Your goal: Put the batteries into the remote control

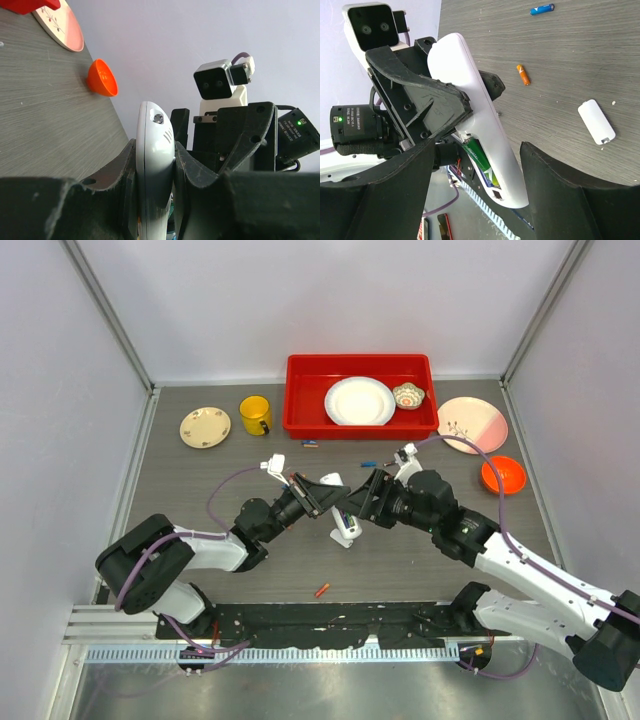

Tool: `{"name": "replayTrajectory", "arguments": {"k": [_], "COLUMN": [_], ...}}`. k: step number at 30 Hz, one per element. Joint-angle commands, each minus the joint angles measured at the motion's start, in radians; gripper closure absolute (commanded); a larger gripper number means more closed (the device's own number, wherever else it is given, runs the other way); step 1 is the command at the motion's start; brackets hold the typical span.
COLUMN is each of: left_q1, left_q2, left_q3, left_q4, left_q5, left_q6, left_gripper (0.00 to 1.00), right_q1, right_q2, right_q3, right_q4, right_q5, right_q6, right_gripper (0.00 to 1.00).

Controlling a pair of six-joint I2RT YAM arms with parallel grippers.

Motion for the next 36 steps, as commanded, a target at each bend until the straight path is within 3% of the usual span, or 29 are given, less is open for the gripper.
{"name": "replayTrajectory", "arguments": {"k": [1,36], "left_q1": [-0.001,-0.001], "left_q2": [-0.033,-0.065], "left_q3": [0.002,0.004], "left_q4": [0.264,0.264], "left_q5": [-0.019,-0.02], "left_q6": [0.026,0.018], "left_gripper": [1.0,1.0], "right_q1": [-0.01,-0.076], "right_q2": [-0.01,-0.016], "right_q3": [0.0,-0.116], "right_q4": [0.048,0.172], "right_q5": [-0.039,-0.124], "right_q6": [0.009,0.118], "right_gripper": [0.26,0.35]}}
